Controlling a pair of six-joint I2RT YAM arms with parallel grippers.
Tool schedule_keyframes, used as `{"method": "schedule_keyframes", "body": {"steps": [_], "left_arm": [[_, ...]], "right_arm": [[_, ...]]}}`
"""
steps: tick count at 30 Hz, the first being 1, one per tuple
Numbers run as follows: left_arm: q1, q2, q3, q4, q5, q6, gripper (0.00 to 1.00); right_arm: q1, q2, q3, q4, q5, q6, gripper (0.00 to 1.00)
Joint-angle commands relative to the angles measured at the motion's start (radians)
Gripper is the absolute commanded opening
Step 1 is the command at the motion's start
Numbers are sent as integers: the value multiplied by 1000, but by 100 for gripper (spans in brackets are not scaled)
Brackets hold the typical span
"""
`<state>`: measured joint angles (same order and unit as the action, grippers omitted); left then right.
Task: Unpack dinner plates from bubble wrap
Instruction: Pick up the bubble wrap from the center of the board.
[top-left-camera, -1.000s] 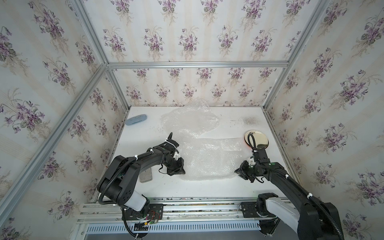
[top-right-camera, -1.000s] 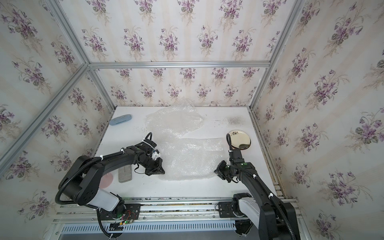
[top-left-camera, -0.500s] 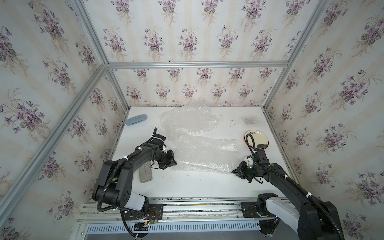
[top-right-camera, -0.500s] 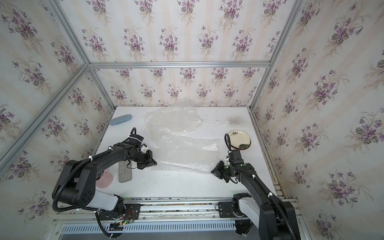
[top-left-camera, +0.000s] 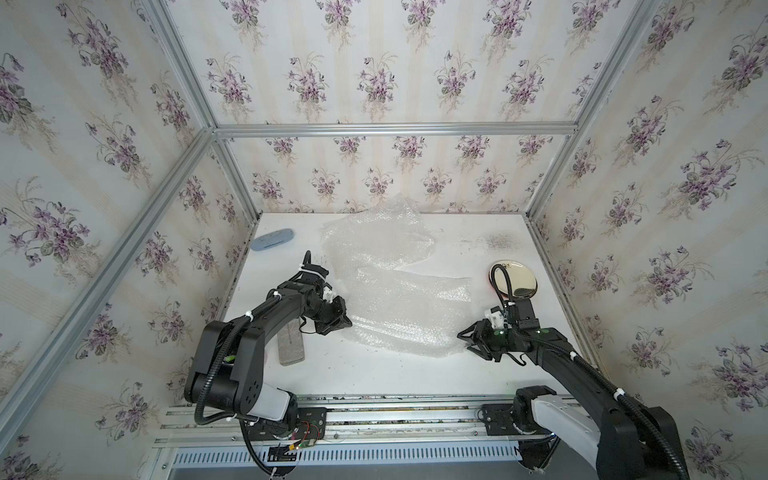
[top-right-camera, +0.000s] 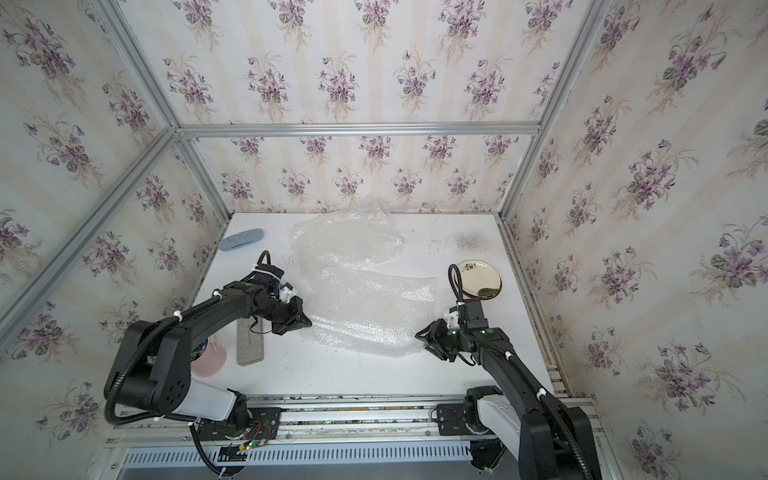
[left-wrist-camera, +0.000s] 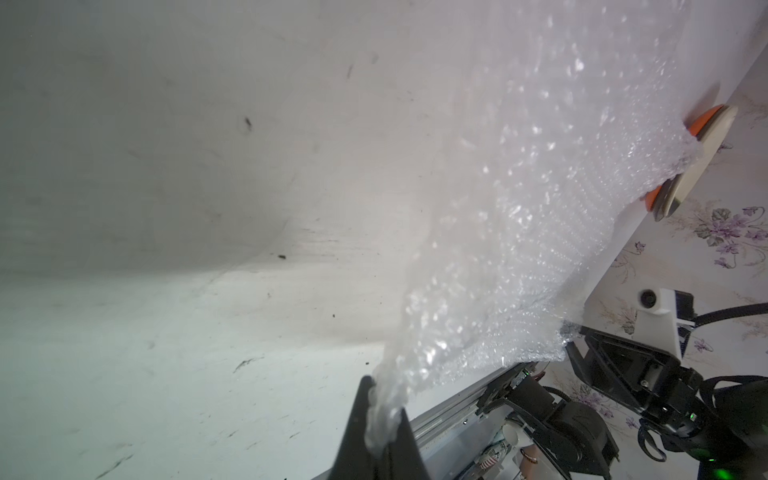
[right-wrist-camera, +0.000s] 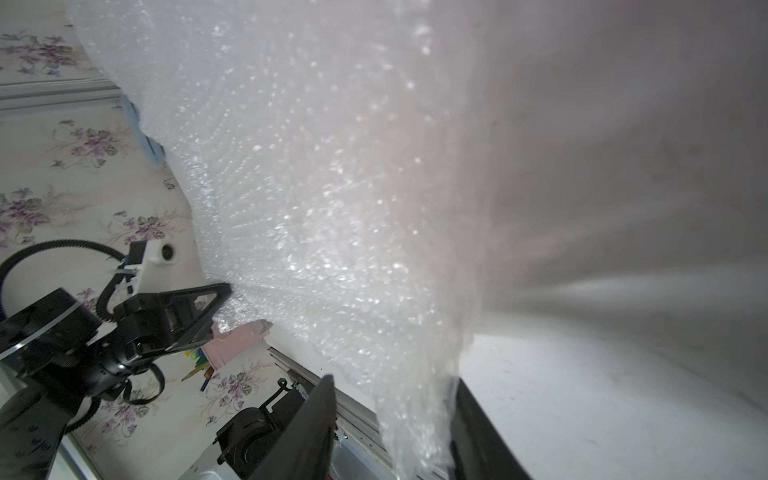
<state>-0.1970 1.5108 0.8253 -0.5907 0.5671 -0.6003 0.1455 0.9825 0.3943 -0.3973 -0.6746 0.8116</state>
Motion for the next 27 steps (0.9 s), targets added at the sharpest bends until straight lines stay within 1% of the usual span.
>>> {"method": "schedule_keyframes", "body": {"steps": [1,3,5,8,11,14,15,19,23,25,27], "left_arm": [[-6,22,14,1,26,34,0],[-16,19,14,2,15,36,0],[-31,12,6,1,1,28,0],[-36,41,5,-10,22,27,0],[-36,48,10,-22,14,36,0],[-36,49,29,-42,1,66,0],[-36,49,35,-46,2,70,0],[-37,30,41,-50,1,66,0],[-44,9,38,-59,9,92,1],[-46,3,27,-60,13,101,1],[-53,7,23,-61,24,109,1]], "right_arm": [[7,-15,-16,61,-31,11,46],[17,-20,-31,38,-17,19,44],[39,-55,-17,-17,40,30,39],[43,-150,-11,-90,125,88,27],[44,-244,-31,-122,151,145,15],[44,-281,-18,-210,210,124,2],[44,-283,-12,-232,218,116,0],[44,-300,25,-319,253,73,0],[43,-272,89,-386,286,8,0],[44,-257,140,-406,294,-29,4],[43,-234,194,-419,294,-79,12]]}}
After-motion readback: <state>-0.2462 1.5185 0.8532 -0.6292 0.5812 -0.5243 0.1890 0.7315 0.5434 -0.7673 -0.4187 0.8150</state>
